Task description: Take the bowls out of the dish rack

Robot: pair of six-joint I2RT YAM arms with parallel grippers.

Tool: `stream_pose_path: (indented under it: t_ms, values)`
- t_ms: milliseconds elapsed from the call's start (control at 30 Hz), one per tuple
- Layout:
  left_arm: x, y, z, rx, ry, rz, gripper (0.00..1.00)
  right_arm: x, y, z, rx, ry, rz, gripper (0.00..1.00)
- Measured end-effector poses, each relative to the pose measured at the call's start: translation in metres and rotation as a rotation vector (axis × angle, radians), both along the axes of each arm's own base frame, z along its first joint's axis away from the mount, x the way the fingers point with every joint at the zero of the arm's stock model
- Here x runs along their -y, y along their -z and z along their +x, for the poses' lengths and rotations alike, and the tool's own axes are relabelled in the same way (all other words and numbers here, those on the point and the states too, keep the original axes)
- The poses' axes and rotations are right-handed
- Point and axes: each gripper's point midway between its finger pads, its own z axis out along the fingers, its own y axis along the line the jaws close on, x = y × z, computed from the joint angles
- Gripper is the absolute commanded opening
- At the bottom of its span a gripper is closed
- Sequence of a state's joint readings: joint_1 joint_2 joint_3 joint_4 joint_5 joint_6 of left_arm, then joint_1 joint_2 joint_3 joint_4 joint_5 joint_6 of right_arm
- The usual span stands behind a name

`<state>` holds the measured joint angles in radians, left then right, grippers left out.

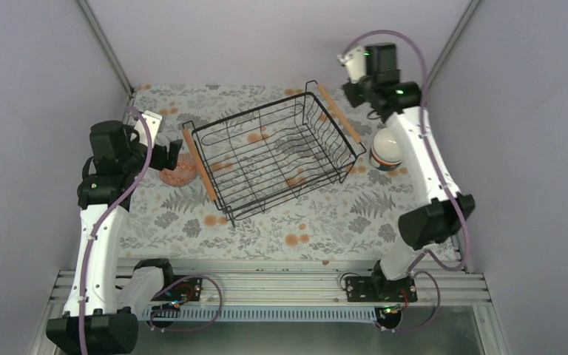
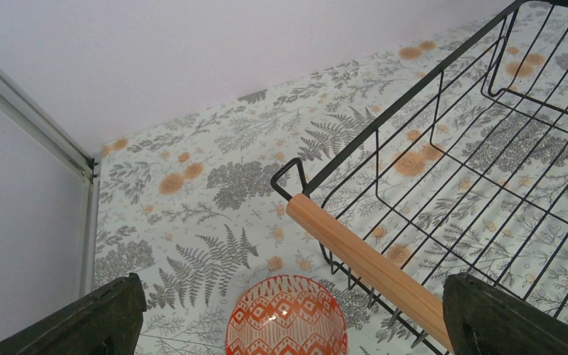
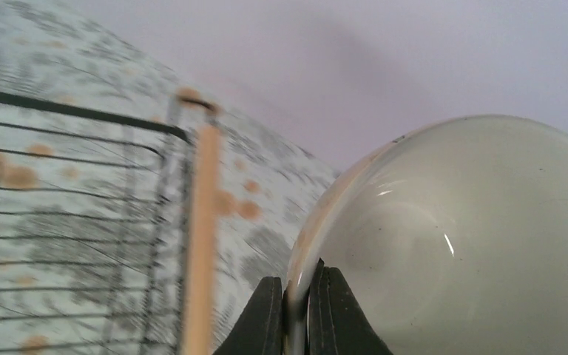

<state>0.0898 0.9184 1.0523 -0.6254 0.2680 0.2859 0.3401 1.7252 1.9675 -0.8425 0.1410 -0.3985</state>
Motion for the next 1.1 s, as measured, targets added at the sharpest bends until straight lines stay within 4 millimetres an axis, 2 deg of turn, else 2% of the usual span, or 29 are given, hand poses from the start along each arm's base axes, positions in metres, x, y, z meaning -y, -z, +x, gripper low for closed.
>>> stream_pose_path:
  t_ms: [33, 133, 233, 300, 333, 533, 633, 800, 967, 1100]
  values:
    - [0.0, 0.0, 0.0, 0.0, 0.001, 0.0, 1.0, 0.023, -0.002, -0.002, -0.002, 0.048, 0.005, 0.04]
    - [0.001, 0.0, 0.0, -0.002, 0.007, -0.004, 1.0, 0.074, -0.002, -0.016, -0.012, 0.149, 0.014, 0.04]
    - [0.003, -0.001, -0.002, 0.001, 0.015, -0.008, 1.0, 0.106, 0.014, -0.034, -0.05, 0.202, 0.03, 0.04]
    - [0.004, -0.003, -0.003, 0.009, 0.02, -0.01, 1.0, 0.122, 0.036, -0.045, -0.097, 0.224, 0.047, 0.04]
    - [0.004, -0.004, -0.004, 0.012, 0.021, -0.011, 1.0, 0.125, 0.044, -0.048, -0.114, 0.228, 0.051, 0.04]
    - [0.006, -0.01, -0.008, 0.031, 0.032, -0.015, 1.0, 0.144, 0.127, -0.071, -0.286, 0.255, 0.087, 0.04]
    - [0.007, -0.011, -0.009, 0.037, 0.036, -0.016, 1.0, 0.15, 0.152, -0.077, -0.334, 0.259, 0.114, 0.04]
    - [0.008, -0.014, -0.011, 0.046, 0.039, -0.017, 1.0, 0.16, 0.161, -0.075, -0.325, 0.271, 0.151, 0.04]
    - [0.008, -0.015, -0.013, 0.053, 0.04, -0.016, 1.0, 0.162, 0.165, -0.068, -0.306, 0.262, 0.167, 0.04]
    - [0.008, -0.016, -0.014, 0.056, 0.039, -0.016, 1.0, 0.16, 0.175, -0.061, -0.312, 0.252, 0.177, 0.04]
